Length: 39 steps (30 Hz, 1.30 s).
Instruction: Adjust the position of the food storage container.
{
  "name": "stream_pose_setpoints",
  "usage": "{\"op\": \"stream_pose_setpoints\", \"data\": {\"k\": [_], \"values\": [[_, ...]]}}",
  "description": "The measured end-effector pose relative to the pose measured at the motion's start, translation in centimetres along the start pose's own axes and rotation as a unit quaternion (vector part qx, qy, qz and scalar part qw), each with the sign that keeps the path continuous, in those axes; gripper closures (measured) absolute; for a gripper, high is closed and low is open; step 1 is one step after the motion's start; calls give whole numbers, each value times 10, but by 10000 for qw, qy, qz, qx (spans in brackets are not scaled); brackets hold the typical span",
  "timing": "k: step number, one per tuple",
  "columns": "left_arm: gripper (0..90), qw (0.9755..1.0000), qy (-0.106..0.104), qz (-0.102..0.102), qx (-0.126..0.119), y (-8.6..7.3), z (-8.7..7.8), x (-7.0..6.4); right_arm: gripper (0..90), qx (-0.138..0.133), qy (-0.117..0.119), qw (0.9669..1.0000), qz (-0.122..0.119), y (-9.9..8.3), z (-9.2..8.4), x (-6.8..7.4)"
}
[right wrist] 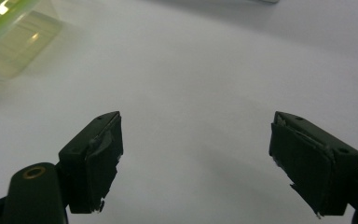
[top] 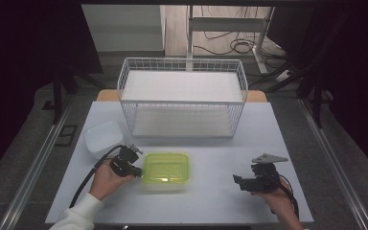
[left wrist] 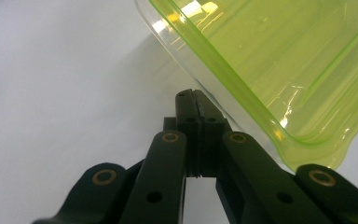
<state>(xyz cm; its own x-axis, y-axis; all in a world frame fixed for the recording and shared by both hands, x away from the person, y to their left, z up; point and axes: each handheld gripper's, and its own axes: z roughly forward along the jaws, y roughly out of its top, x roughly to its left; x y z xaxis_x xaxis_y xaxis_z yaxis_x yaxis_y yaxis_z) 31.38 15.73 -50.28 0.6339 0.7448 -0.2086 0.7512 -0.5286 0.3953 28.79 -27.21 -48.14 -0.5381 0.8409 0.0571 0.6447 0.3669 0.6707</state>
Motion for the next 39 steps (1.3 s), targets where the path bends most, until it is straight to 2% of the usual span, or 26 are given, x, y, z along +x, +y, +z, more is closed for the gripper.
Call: {"op": "stream_pose_setpoints", "data": {"k": [3, 6, 13, 16, 17, 18, 19, 20, 21, 22, 23, 24, 25, 26, 28, 31, 34, 39], "values": [[899, 9999, -43, 92, 43, 9, 6, -6, 177, 7, 3, 10000, -6, 0, 0, 0], [899, 9997, -178, 148, 16, 18, 12, -13, 176, 25, -4, 10000, 3, 0, 0, 0], [897, 9997, -134, 220, 12, 19, 14, -16, 176, -2, -22, 10000, 6, -1, -1, 0], [878, 9997, -9, 138, -197, 14, 4, -10, 171, -17, -68, 10000, 44, -2, -1, 0], [858, 9995, 25, 42, -299, 12, 0, -7, 169, -50, -81, 9999, 59, -2, -1, 0], [824, 9995, 25, 42, -299, 12, 0, -7, 169, -50, -81, 9999, 59, -2, -1, 0], [780, 9985, 106, -129, -526, 7, -7, -4, 167, -109, -55, 9999, 100, 0, -2, 2], [723, 9985, 106, -129, -526, 7, -7, -4, 167, -109, -55, 9999, 100, 0, -2, 2], [723, 9980, 135, -173, -600, 6, -10, -3, 163, -136, -24, 9999, 95, 1, -2, 3], [586, 9966, 91, -302, -757, 5, -17, -1, 155, -147, 67, 9998, 68, 7, -1, 7], [508, 9966, 91, -302, -757, 5, -17, -1, 154, -139, 94, 9998, 50, 10, 0, 10], [438, 9945, 86, -503, -911, 4, -24, 0, 154, -132, 127, 9998, 45, 14, 0, 13], [379, 9945, 86, -503, -911, 4, -24, 0, 154, -132, 127, 9998, 45, 14, 0, 13], [379, 9934, 38, -595, -979, 4, -27, 1, 154, -120, 171, 9998, 40, 17, 1, 16], [305, 9916, -67, -699, -1086, 3, -33, 1, 149, -10, 275, 9996, 51, 26, 2, 21], [257, 9908, -189, -658, -1165, 2, -37, -2, 138, 124, 353, 9991, 180, 40, 6, 28], [240, 9901, -227, -681, -1204, 4, -38, -3, 137, 221, 387, 9987, 267, 46, 11, 33], [234, 9889, -153, -732, -1284, 4, -39, -4, 138, 151, 503, 9981, 313, 55, 19, 37]]}}
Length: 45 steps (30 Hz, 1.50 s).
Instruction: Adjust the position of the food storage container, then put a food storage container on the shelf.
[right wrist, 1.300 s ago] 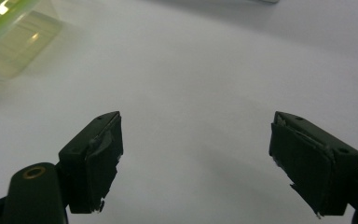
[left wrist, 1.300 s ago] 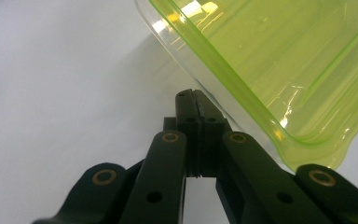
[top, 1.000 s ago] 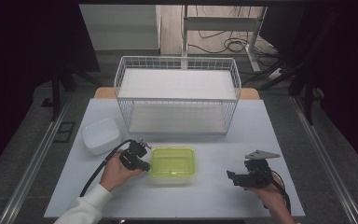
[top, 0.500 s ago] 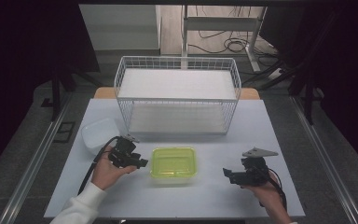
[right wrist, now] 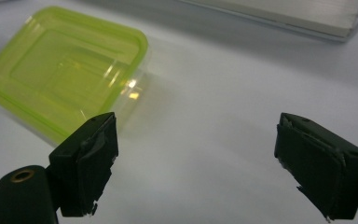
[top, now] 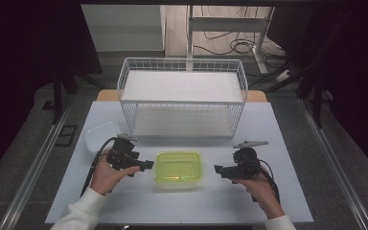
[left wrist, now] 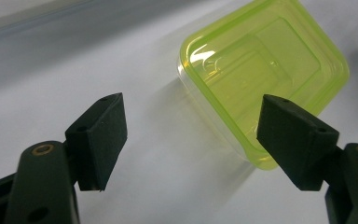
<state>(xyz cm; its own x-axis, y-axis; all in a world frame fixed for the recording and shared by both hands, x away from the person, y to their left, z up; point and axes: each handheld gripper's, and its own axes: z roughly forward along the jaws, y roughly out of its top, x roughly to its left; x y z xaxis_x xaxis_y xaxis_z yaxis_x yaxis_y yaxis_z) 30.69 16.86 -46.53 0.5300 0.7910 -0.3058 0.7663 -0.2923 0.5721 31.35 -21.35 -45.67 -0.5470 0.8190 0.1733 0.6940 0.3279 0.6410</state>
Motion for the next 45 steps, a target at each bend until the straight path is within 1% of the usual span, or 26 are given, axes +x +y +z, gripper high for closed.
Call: {"op": "stream_pose_setpoints", "data": {"k": [6, 9, 11, 13, 16, 17, 18, 19, 20, 21, 22, 24, 25, 26, 30, 31, 32, 33, 37, 38, 39, 40, 42, 43, 44, 45], "values": [[226, 9999, 34, -40, -88, 1, -3, -3, 152, 21, 86, 10000, -22, 7, 10, 4], [231, 9995, 102, -60, -276, 4, -5, -8, 168, -7, 93, 10000, 31, 9, 13, 5], [232, 9995, 79, -71, -294, 5, -5, -9, 176, 13, 100, 9999, 80, 9, 14, 6], [232, 9995, -44, -110, -282, 10, -1, -14, 202, -31, 125, 9999, 86, 11, 16, 9], [248, 9996, 12, -65, -293, 13, 1, -17, 213, -52, 187, 9997, 152, 14, 17, 11], [255, 9995, 5, -75, -318, 15, 3, -20, 222, -45, 237, 9995, 224, 17, 20, 13], [258, 9995, 5, -75, -318, 15, 3, -20, 222, -45, 237, 9995, 224, 17, 20, 13], [260, 9997, 0, -47, -228, 16, 8, -22, 235, 1, 230, 9994, 257, 20, 25, 16], [260, 9997, 0, -47, -228, 16, 8, -22, 241, 35, 227, 9994, 244, 21, 28, 17], [260, 9999, 41, 10, -116, 15, 12, -23, 252, 38, 243, 9994, 236, 21, 30, 19], [260, 9999, 41, 10, -116, 15, 12, -23, 273, 27, 242, 9995, 214, 21, 32, 20], [262, 9999, 21, -100, -105, 13, 16, -19, 296, 47, 243, 9995, 184, 21, 35, 23], [263, 9999, 21, -100, -105, 13, 16, -19, 296, 47, 243, 9995, 184, 21, 35, 23], [265, 9997, -14, -232, -121, 11, 17, -15, 311, 88, 305, 9993, 199, 21, 38, 26], [270, 9996, -33, -287, -50, 8, 18, -11, 332, 176, 405, 9988, 224, 19, 42, 27], [273, 9992, -123, -380, -20, 6, 22, -9, 344, 242, 441, 9984, 261, 17, 45, 27], [277, 9992, -123, -380, -20, 6, 22, -9, 344, 242, 441, 9984, 261, 17, 45, 27], [282, 9987, -198, -465, 23, 5, 26, -7, 356, 310, 500, 9978, 289, 16, 49, 26], [306, 9979, -294, -583, 32, 3, 30, -4, 371, 370, 563, 9972, 327, 15, 52, 26], [319, 9973, -354, -636, 49, 2, 31, -3, 376, 391, 587, 9969, 343, 15, 54, 25], [360, 9965, -431, -711, 41, 1, 32, -2, 389, 414, 623, 9964, 406, 15, 55, 24], [382, 9951, -543, -817, 86, -1, 36, 0, 398, 415, 643, 9960, 454, 15, 56, 24], [435, 9934, -722, -876, 184, -3, 39, 3, 411, 434, 653, 9958, 474, 15, 58, 23], [451, 9934, -722, -876, 184, -3, 39, 3, 411, 434, 653, 9958, 474, 15, 58, 23], [466, 9921, -807, -940, 216, -3, 41, 4, 426, 455, 666, 9953, 532, 15, 58, 22], [481, 9921, -807, -940, 216, -3, 41, 4, 434, 471, 685, 9951, 544, 15, 59, 22]]}}
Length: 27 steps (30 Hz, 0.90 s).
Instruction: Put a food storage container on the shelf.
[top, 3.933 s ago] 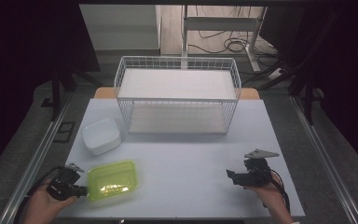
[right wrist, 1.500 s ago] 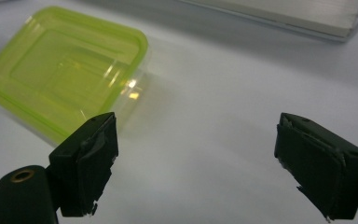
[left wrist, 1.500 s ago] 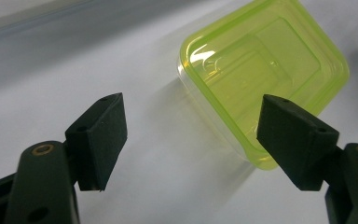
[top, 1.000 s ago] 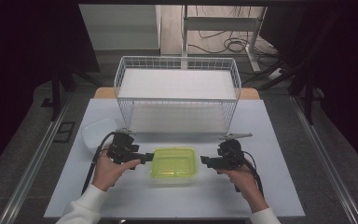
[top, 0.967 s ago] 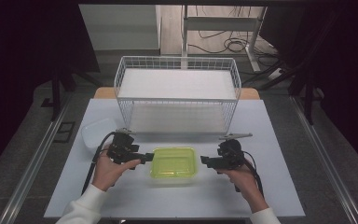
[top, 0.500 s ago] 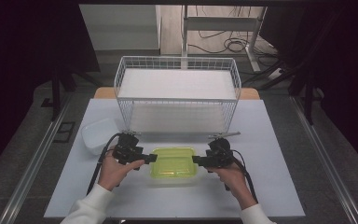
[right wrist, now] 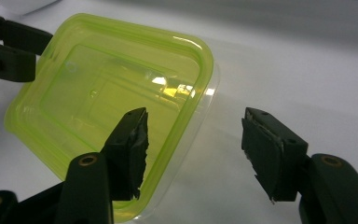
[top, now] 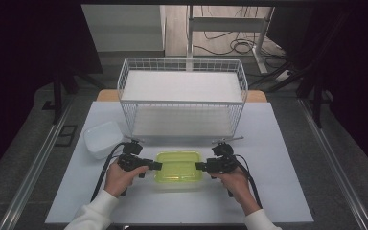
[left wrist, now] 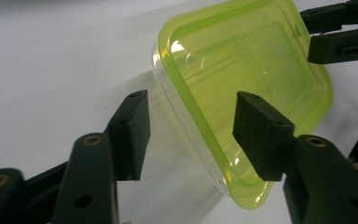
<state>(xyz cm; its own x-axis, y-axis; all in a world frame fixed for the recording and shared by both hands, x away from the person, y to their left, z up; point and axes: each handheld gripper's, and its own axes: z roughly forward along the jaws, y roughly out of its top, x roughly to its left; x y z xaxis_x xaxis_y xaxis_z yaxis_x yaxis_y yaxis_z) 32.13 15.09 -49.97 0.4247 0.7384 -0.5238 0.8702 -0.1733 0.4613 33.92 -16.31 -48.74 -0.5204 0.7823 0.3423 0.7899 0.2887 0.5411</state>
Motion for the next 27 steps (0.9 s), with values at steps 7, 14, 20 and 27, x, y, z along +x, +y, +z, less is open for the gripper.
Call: {"op": "stream_pose_setpoints", "data": {"k": [7, 14, 20, 27], "values": [[581, 9995, -294, -96, 106, -3, 6, 1, 513, 73, 236, 9996, 163, -2, 5, -2], [690, 9991, -341, -226, -83, -6, 6, 0, 700, 78, 778, 9944, 705, -5, 3, -8], [763, 9986, -357, -194, -340, -8, -1, -3, 777, -109, 884, 9926, 826, -5, -4, -10], [784, 9981, -251, -20, -564, -9, -11, -10, 787, -256, 869, 9936, 674, -7, -9, -4]]}}
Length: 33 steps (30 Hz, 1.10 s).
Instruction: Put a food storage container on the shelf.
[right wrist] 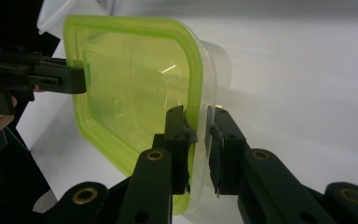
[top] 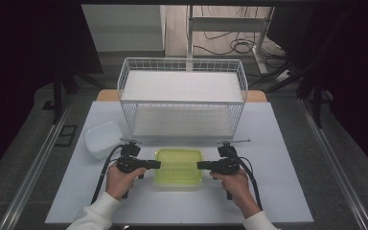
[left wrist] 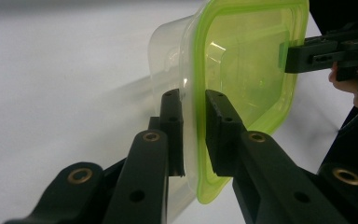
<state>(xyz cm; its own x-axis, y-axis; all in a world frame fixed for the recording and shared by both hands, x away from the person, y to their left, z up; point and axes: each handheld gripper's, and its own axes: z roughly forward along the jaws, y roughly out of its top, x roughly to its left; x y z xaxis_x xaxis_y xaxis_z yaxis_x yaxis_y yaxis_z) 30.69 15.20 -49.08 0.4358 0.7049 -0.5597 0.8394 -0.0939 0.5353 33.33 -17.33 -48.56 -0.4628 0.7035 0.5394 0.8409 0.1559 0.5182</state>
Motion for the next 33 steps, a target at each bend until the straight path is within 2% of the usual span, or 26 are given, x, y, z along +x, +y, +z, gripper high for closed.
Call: {"op": "stream_pose_setpoints", "data": {"k": [1, 2, 8, 9, 12, 14, 16, 24, 33], "values": [[784, 9999, 14, 87, -67, 0, -2, -3, 787, -65, 15, 10000, -38, 1, -3, 2], [784, 9999, 14, 87, -67, 0, -2, -3, 787, -65, 15, 10000, -38, 1, -3, 2], [784, 9990, 90, 340, -291, 2, -10, -13, 786, -248, -100, 9988, -401, 4, -13, 12], [785, 9982, 139, 433, -383, 3, -15, -17, 785, -317, -138, 9979, -543, 5, -17, 17], [785, 9974, 168, 525, -460, 4, -18, -20, 784, -376, -150, 9971, -639, 6, -20, 20], [786, 9956, 250, 705, -560, 6, -25, -25, 783, -488, -207, 9953, -808, 8, -25, 27], [788, 9951, 242, 734, -620, 8, -29, -27, 782, -553, -240, 9937, -940, 9, -28, 32], [790, 9919, 290, 943, -800, 11, -38, -35, 782, -762, -244, 9900, -1161, 11, -36, 39], [793, 9874, 269, 1133, -1067, 19, -49, -47, 784, -1097, -308, 9822, -1492, 16, -52, 51]]}}
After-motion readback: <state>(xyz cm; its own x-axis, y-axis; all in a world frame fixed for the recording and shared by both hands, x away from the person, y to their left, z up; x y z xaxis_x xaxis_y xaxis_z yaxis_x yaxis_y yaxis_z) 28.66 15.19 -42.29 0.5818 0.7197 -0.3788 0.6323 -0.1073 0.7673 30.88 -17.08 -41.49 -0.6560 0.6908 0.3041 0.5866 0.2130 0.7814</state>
